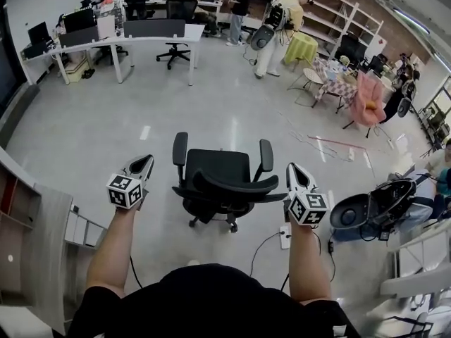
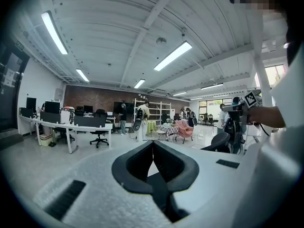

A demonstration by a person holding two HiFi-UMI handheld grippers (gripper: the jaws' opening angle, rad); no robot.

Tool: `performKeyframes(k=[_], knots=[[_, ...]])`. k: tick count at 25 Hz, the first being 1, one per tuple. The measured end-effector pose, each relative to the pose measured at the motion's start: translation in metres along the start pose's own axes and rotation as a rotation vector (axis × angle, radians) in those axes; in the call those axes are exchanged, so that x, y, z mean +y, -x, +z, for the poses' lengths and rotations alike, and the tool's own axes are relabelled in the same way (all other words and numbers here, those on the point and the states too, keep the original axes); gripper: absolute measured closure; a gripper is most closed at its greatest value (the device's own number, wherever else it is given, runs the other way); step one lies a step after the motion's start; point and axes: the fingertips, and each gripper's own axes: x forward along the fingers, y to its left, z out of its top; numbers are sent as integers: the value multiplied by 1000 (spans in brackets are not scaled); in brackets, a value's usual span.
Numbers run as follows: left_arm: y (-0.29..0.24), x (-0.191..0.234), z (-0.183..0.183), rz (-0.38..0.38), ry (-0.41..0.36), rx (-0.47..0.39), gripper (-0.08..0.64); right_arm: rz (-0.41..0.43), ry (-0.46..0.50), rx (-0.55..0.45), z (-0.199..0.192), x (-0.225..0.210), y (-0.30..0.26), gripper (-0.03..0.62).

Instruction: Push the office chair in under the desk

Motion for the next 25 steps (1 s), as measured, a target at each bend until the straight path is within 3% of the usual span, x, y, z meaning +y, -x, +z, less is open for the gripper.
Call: performKeyframes(k=[4, 11, 19, 22, 25], knots=[[-14, 7, 5, -32, 4, -6, 541, -28, 11, 8, 4, 3, -1, 583], [-29, 6, 10, -19, 40, -40, 541, -44, 38, 11, 2, -14, 1, 583], [-43, -20, 10, -27, -70, -2, 541, 5, 146, 36, -3, -42, -9, 582], [-53, -46, 0, -144, -139, 83, 541, 39, 199, 73, -9, -51, -19, 583], [-66, -77, -34, -261, -254, 274, 541, 84, 282, 153, -27, -59, -29, 582]])
